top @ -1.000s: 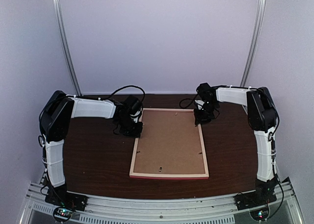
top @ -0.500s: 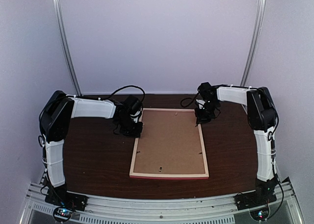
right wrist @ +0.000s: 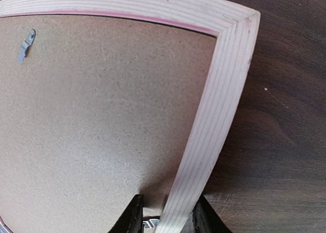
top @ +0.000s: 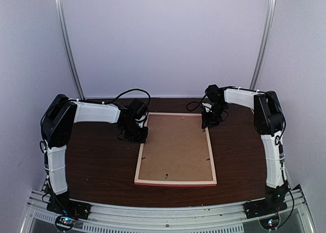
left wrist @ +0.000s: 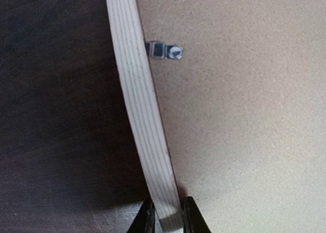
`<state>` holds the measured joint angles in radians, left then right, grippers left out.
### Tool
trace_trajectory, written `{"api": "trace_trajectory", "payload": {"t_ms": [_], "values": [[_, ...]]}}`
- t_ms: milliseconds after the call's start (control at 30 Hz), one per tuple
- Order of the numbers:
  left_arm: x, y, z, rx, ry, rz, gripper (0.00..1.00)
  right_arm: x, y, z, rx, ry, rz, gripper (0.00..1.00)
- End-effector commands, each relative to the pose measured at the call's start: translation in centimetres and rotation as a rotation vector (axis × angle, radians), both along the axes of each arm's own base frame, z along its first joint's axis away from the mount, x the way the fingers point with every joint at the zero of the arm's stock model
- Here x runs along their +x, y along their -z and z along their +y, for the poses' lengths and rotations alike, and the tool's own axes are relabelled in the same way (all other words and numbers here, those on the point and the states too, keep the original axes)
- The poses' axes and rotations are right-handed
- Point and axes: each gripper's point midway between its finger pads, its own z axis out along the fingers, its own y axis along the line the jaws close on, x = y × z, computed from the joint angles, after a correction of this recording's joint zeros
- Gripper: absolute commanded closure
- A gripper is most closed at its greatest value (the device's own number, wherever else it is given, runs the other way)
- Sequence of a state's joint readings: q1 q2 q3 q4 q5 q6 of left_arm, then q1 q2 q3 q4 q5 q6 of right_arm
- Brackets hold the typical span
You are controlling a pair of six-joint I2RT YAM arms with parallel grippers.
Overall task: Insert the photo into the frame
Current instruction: Press the fastener onto the backboard.
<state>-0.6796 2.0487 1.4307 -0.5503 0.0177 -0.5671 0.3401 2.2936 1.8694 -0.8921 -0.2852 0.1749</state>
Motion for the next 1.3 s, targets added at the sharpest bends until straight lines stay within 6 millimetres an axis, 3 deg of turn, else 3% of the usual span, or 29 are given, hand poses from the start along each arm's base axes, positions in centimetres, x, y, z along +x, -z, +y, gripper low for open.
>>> {"api": "trace_trajectory", "payload": {"t_ms": [0,333,867,1100,1267], "values": [[-0.4,0.7,-0.1,0.021,0.058,0.007,0.85,-2.0,4.0,-0.1,-0.044,-0.032,0.107,0.68],[-0.3,0.7,-0.1,0.025,0.059,0.003,0.85,-3.8,4.0,-1.3,-0.154,-0.175,0.143,0.72],[-0.1,0.7,0.0,0.033,0.057,0.002,0.85,-5.7,4.2,-1.4,-0.156,-0.367,0.203,0.71],[-0.1,0.7,0.0,0.034,0.057,0.002,0.85,-5.9,4.3,-1.6,-0.162,-0.433,0.214,0.67],[-0.1,0.6,0.0,0.035,0.057,0.002,0.85,-4.9,4.1,-2.0,-0.136,-0.376,0.201,0.67]]}}
